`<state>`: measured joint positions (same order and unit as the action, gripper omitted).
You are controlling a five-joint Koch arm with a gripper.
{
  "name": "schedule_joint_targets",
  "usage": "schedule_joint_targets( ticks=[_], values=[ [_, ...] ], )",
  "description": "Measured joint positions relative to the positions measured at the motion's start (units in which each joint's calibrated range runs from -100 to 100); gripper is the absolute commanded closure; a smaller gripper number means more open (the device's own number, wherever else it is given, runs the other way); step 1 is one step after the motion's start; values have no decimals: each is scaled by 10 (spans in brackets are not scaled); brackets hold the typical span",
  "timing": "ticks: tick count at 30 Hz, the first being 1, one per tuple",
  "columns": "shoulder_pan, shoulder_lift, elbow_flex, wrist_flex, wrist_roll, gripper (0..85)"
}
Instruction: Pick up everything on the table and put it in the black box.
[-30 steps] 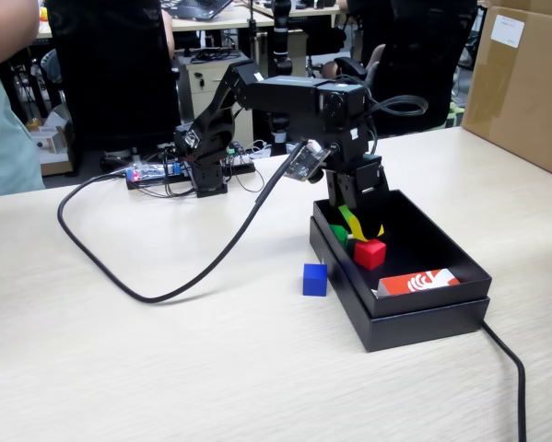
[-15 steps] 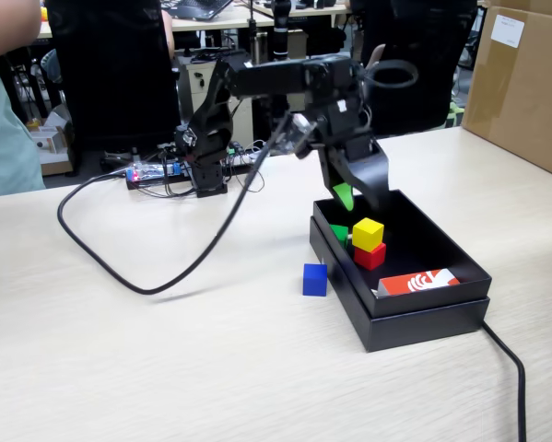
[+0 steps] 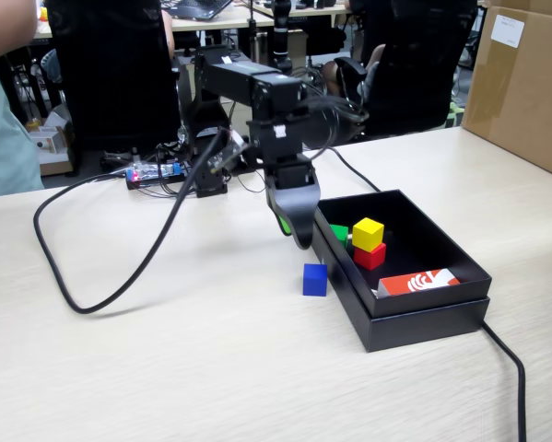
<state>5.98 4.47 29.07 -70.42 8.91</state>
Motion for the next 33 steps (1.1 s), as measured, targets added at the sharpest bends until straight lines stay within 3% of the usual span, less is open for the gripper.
schedule_joint_targets(
  ticks=[14, 17, 21, 23, 29, 33],
  values=[
    [18, 189, 102, 1, 25, 412],
    [18, 214, 119, 1, 26, 484],
    [18, 238, 119, 1, 27, 706],
    [18, 242, 119, 1, 31, 757],
    [15, 228, 120, 1, 40, 762],
    [8, 28, 75, 1, 34, 762]
  ],
)
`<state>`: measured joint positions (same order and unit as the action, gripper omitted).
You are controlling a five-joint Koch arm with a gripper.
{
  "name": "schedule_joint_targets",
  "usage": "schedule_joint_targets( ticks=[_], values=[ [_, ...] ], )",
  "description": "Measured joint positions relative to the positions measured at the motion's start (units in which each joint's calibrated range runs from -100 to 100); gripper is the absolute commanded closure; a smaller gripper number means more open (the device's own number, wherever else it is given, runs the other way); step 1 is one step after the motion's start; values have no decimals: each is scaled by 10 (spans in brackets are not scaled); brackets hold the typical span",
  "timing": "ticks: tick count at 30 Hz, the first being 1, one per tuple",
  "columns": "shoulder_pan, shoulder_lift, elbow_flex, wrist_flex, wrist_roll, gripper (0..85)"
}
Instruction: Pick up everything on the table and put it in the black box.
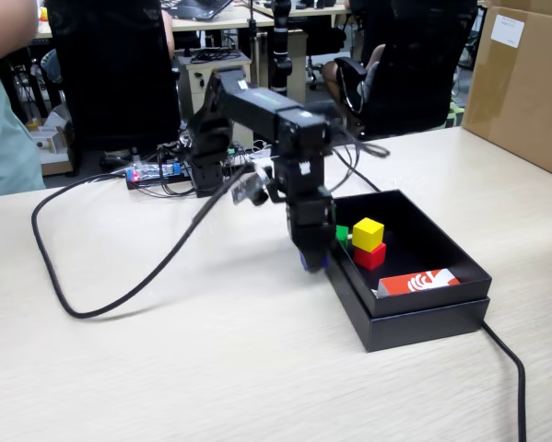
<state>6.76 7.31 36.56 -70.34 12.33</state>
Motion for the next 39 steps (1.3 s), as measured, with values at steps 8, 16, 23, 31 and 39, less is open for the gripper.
schedule_joint_targets(
  ticks=[8, 16, 23, 31, 39],
  values=[
    [44, -246, -56, -1, -25, 758],
    [77, -217, -118, -1, -16, 753],
    [84, -158, -135, -1, -16, 751],
    [90, -115, -133, 4, -9, 705],
    [90, -106, -138, 5, -7, 575]
  ],
)
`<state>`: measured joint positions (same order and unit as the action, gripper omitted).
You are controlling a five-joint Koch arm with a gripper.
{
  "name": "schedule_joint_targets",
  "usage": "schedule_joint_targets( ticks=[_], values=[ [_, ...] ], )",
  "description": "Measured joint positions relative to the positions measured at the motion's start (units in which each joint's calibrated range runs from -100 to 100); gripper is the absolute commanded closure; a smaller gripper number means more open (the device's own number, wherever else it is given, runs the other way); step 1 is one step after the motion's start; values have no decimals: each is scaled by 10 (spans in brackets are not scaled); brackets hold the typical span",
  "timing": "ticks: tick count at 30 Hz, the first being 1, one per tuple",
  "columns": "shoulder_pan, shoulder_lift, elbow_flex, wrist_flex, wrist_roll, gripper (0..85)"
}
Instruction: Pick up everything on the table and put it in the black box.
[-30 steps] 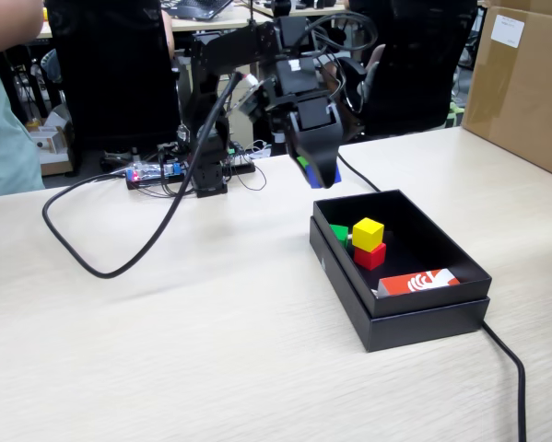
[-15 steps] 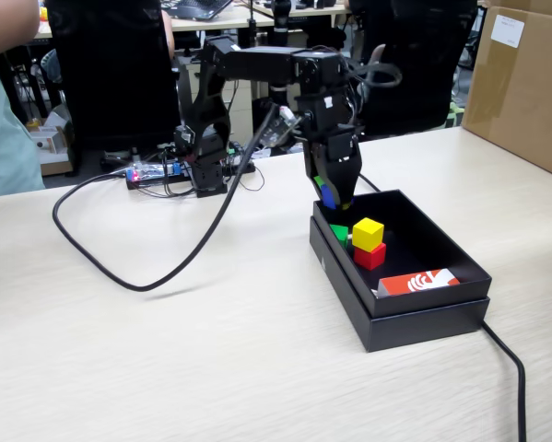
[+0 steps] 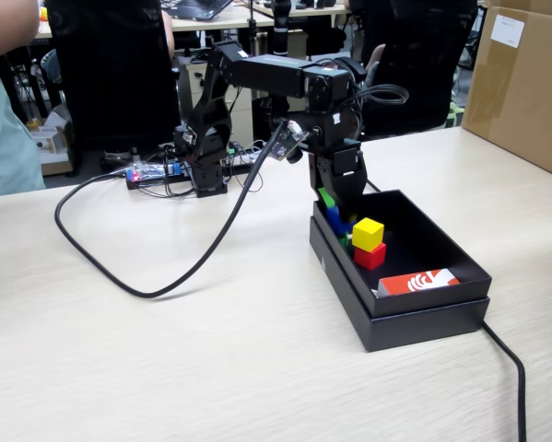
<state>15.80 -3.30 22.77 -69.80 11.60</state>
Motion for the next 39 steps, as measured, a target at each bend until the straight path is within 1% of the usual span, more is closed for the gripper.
schedule_joint_targets(
  ticks=[5, 6, 8, 9, 11, 13, 14, 20, 23, 25, 27, 28, 29, 32, 35, 39],
  values=[
    [0, -9, -1, 1, 0, 573],
    [0, -21, -4, 0, 0, 547],
    [-1, -53, -8, 0, 0, 452],
    [-3, -75, -16, -2, 0, 436],
    [-7, -124, -29, -2, 0, 435],
    [-15, -180, -29, -3, -2, 386],
    [-20, -208, -32, -4, -4, 375],
    [-55, -368, -99, -5, -27, 374],
    [-79, -460, -183, 2, -43, 378],
    [-96, -531, -266, 26, -59, 376],
    [-119, -645, -372, 76, -85, 375],
    [-141, -737, -475, 115, -101, 376],
    [-143, -742, -482, 119, -102, 376],
    [-164, -839, -602, 172, -114, 374],
    [-171, -904, -694, 217, -120, 374],
    [-174, -944, -770, 262, -125, 358]
  ],
)
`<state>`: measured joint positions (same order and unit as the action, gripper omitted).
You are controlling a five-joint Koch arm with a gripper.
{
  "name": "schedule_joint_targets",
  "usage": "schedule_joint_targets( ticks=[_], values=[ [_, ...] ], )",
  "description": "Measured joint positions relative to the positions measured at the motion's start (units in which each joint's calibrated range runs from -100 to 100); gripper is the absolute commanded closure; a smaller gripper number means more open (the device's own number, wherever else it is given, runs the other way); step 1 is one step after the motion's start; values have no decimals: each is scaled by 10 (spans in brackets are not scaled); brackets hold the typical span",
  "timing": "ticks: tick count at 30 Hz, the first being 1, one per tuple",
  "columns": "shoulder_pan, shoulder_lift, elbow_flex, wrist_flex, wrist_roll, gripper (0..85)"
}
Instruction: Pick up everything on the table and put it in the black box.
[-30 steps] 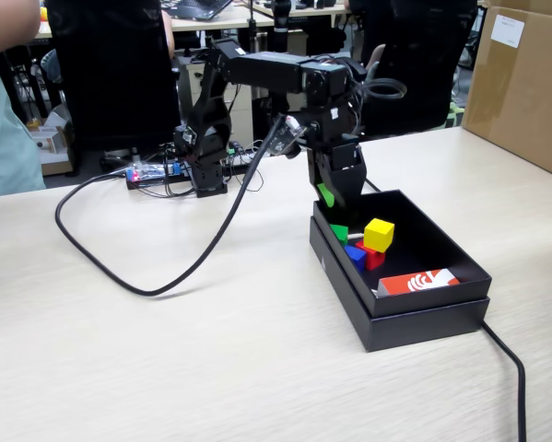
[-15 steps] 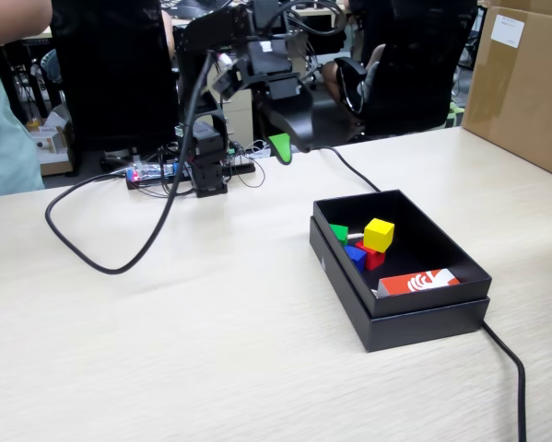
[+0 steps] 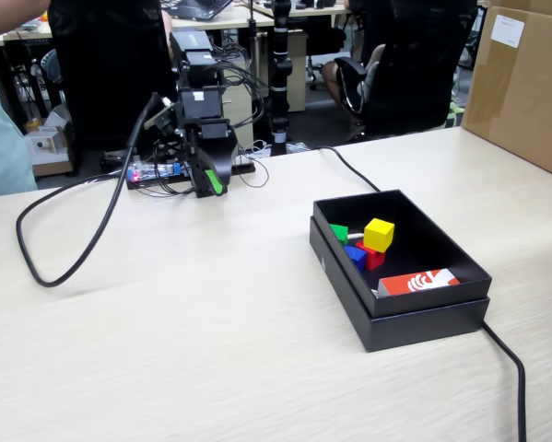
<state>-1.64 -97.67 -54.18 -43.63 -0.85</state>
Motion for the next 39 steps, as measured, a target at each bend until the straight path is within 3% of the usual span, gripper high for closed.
schedule_joint_targets(
  ticks=[8, 13, 21, 39],
  values=[
    [-1, -8, -182, 165, -1, 355],
    [-2, -22, -306, 279, -17, 354],
    [1, -23, -397, 424, -26, 380],
    [4, -23, -400, 429, -31, 375]
  ],
)
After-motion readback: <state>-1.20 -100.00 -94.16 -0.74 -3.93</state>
